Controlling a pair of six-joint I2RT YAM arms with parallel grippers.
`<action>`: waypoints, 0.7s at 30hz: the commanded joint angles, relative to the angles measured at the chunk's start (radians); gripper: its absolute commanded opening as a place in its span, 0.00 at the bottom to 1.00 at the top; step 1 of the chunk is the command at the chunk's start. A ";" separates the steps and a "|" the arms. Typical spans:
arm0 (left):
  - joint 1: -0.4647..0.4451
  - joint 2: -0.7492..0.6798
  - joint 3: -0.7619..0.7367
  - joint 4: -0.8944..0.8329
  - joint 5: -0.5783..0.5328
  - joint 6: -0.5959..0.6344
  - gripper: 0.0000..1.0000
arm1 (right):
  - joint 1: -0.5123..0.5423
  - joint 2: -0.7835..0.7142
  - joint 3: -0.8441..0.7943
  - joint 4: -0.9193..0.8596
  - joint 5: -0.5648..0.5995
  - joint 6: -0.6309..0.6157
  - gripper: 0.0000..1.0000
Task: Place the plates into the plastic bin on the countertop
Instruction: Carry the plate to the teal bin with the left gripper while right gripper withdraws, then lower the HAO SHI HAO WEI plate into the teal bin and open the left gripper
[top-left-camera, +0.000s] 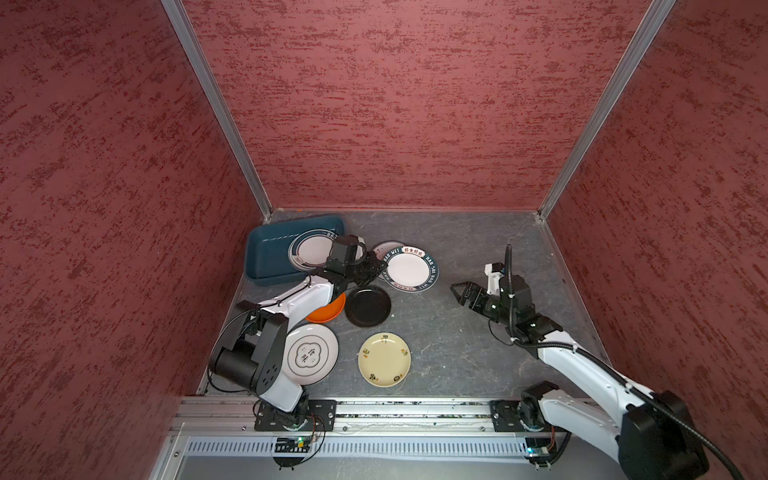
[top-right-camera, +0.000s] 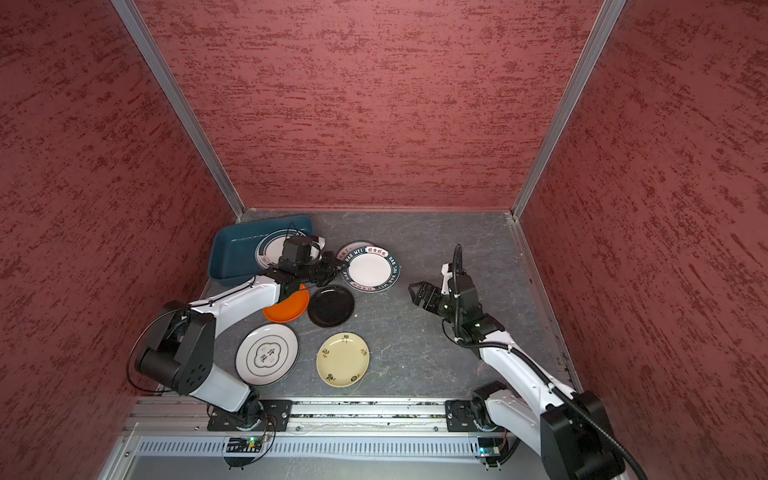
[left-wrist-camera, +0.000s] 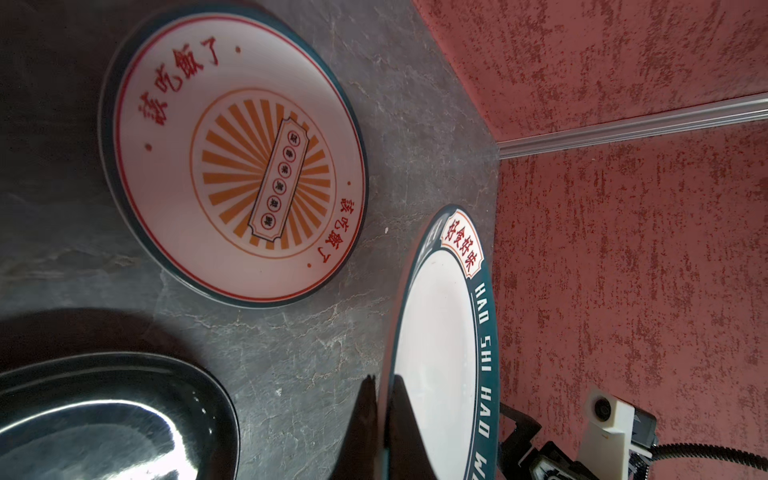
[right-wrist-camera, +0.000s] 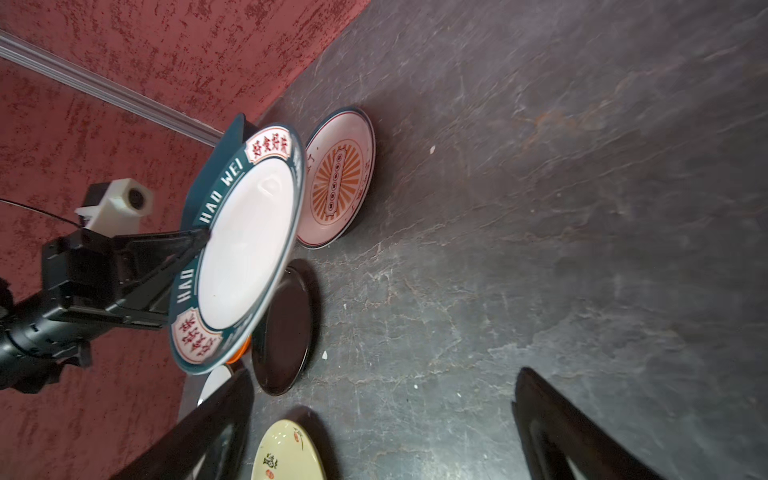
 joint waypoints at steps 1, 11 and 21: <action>0.053 -0.067 0.039 -0.064 -0.065 0.044 0.00 | 0.004 -0.057 0.005 -0.075 0.100 -0.097 0.99; 0.275 -0.191 0.060 -0.133 -0.235 0.050 0.00 | 0.004 -0.097 -0.023 -0.045 0.165 -0.182 0.99; 0.478 -0.081 0.129 -0.162 -0.366 0.161 0.00 | 0.003 -0.126 -0.045 -0.008 0.191 -0.207 0.99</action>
